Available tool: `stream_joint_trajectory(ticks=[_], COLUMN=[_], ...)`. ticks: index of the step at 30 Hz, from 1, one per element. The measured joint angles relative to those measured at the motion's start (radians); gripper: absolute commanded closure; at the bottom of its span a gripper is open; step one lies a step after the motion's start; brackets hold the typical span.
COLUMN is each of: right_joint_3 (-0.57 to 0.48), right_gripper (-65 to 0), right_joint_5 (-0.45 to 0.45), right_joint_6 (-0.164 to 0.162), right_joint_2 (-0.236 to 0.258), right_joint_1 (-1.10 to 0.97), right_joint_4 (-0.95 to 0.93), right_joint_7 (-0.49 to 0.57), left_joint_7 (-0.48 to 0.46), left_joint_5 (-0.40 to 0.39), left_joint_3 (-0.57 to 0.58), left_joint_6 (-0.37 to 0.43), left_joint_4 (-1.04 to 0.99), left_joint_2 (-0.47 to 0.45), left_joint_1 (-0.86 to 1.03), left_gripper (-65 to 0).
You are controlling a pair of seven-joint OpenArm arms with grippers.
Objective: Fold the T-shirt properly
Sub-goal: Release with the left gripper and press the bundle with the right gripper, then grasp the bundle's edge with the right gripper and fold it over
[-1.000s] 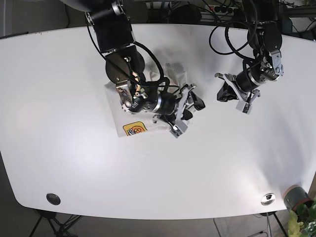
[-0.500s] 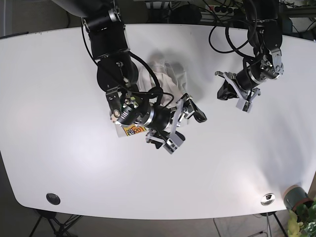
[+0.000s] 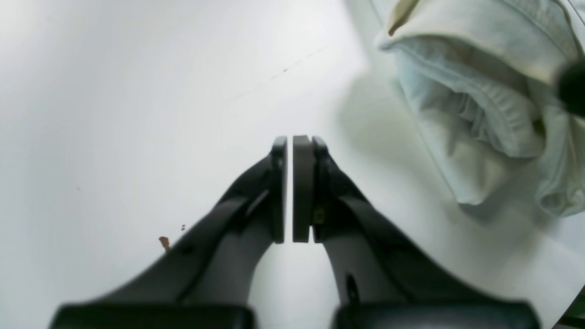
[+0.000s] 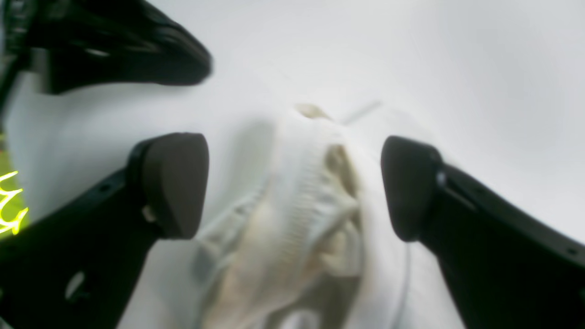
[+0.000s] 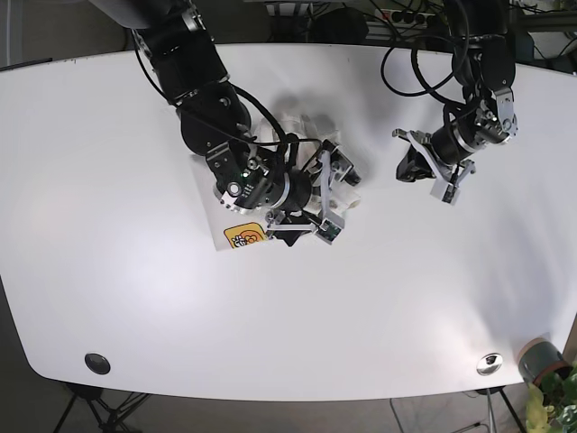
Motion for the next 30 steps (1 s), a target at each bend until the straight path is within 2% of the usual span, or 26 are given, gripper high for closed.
stream_joint_trajectory(ticks=[2, 5, 9, 11, 14, 18, 21, 25, 30], right_joint_3=[-0.005, -0.029, -0.078, -0.085, -0.081, -0.071, -0.072, -0.072, -0.072], right_gripper=[-54.2, -53.7, -52.5, -49.8, -38.7, -20.1, -11.1, -4.6, -2.4], right_joint_5=[-0.067, -0.114, -0.196, -0.223, -0.251, -0.257, -0.258, -0.256, -0.257], right_joint_6=[-0.015, -0.013, -0.016, -0.012, -0.013, -0.017, -0.016, -0.016, -0.015], right_joint_2=[-0.008, -0.019, -0.059, -0.076, -0.081, -0.076, -0.076, -0.076, -0.071], right_joint_1=[0.002, -0.001, 0.0, -0.003, -0.006, -0.005, -0.004, -0.003, -0.007], right_joint_4=[-0.028, -0.068, -0.144, -0.168, -0.171, -0.172, -0.172, -0.172, -0.132], right_joint_7=[0.005, 0.058, 0.128, 0.138, 0.157, 0.173, 0.174, 0.179, 0.171], left_joint_7=[0.0, 0.001, -0.001, 0.0, 0.0, 0.0, 0.0, 0.0, 0.0], left_joint_5=[0.0, 0.0, 0.002, 0.003, 0.003, 0.003, 0.003, 0.003, 0.002], left_joint_3=[0.0, 0.0, 0.0, 0.0, 0.0, 0.0, 0.0, 0.0, 0.0], left_joint_6=[0.0, 0.0, 0.0, 0.0, 0.0, 0.0, 0.0, 0.0, 0.0], left_joint_4=[0.0, 0.0, 0.0, 0.0, -0.001, -0.003, -0.004, -0.004, -0.004], left_joint_2=[0.001, 0.001, 0.0, 0.0, -0.002, -0.002, -0.011, -0.021, -0.018], left_joint_1=[0.01, 0.014, 0.011, 0.012, 0.012, 0.011, 0.016, 0.024, 0.024], left_gripper=[0.0, 0.0, 0.0, 0.0, 0.0, 0.0, 0.0, 0.0, 0.0])
